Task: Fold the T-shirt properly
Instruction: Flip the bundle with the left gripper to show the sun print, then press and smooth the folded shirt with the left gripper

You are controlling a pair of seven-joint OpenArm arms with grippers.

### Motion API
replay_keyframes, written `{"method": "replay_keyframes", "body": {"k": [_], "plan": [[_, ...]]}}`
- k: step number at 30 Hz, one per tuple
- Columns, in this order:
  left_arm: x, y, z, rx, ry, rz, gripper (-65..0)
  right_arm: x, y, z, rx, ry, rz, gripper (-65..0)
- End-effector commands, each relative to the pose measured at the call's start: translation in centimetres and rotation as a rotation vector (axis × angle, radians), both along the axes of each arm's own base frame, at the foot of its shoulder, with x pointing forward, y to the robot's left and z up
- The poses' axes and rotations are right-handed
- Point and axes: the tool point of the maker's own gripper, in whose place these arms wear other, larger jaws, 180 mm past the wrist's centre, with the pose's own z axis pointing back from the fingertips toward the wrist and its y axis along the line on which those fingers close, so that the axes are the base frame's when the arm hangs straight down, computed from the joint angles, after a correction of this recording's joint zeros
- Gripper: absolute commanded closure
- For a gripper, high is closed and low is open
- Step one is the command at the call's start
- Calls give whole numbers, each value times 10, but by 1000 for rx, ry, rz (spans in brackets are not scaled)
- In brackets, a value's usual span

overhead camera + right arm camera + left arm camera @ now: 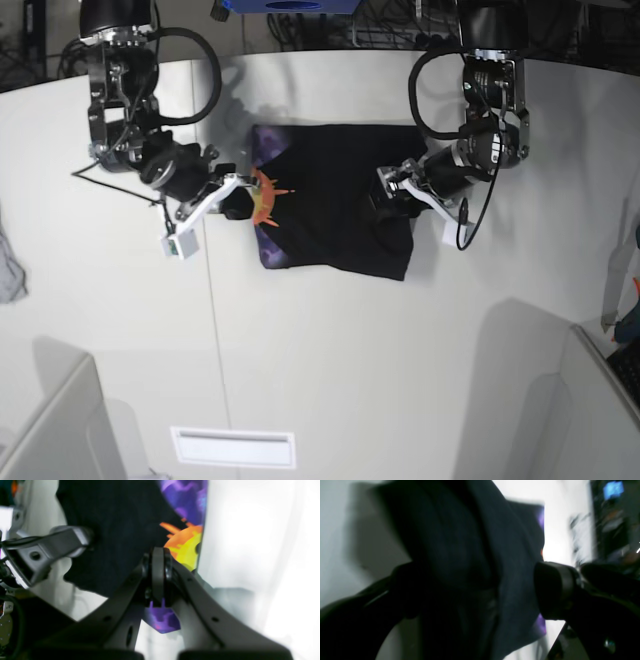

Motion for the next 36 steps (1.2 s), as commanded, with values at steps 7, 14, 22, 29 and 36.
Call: {"method": "replay_keyframes", "body": {"k": [7,14,22,29,36], "plan": [[-11,18,-19,72,80,-16,-112,9,-25,14,-12,-80,-30,0],[-11,21,-23,264,142,-265,0,5,-50,12,-34,-92,-70,0],[0,18,-22,917,-31,-838,0,-7,-87,3,-64,-59,-173,0],[18,-20,-19,1242,-350,-1119,0,-17,-96,-3,-74,-33,-197,0],[15,-65,-16,1176,-496,-1137,0,-29,-97,-12,-80,0,-199,0]]}}
